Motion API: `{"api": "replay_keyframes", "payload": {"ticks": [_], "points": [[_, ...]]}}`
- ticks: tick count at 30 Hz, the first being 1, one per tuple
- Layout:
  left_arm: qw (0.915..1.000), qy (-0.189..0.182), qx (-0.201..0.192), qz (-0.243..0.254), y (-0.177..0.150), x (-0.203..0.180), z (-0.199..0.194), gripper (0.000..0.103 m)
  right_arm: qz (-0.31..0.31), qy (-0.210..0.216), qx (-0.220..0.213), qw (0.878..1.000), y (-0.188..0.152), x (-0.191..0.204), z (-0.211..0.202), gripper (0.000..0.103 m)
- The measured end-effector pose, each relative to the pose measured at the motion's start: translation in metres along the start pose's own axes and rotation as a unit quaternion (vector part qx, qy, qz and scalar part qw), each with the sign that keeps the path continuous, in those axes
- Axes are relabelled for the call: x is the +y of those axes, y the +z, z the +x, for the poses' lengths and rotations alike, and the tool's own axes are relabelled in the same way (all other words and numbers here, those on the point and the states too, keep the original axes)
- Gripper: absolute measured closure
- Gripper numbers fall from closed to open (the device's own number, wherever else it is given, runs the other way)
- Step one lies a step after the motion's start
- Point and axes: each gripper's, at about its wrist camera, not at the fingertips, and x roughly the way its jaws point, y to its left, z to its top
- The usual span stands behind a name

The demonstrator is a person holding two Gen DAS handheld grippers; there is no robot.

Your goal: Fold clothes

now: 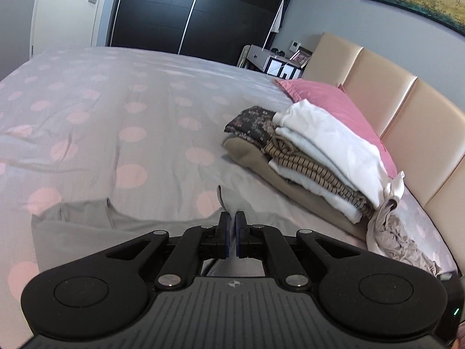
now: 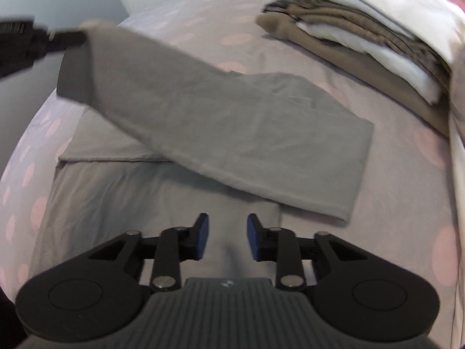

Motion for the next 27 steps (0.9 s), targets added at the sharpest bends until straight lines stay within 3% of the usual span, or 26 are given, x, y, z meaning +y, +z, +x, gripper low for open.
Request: {"api": "replay_keyframes", "payload": {"ticks": [6, 13, 20, 27], "points": [[0.9991, 0.004, -0.032, -0.027, 0.017, 0.018, -0.019, 0.101, -0.007, -0.044, -0.021, 0.999, 0.009, 0.007, 0.025, 0.083], [0.9943, 0.014, -0.075, -0.074, 0.033, 0.053, -0.042, 0.101, -0.006, -0.131, -0.066, 0.989, 0.015, -0.011, 0.039, 0.083], [0.9892, 0.054, -0.085, -0.107, 0.037, 0.093, -0.046, 0.101, 0.013, -0.139, -0.063, 0.988, 0.02, -0.026, 0.04, 0.083], [0.9874, 0.094, -0.063, -0.11, 0.029, 0.119, -0.038, 0.101, 0.007, -0.139, -0.058, 0.989, 0.018, -0.023, 0.042, 0.068]]}}
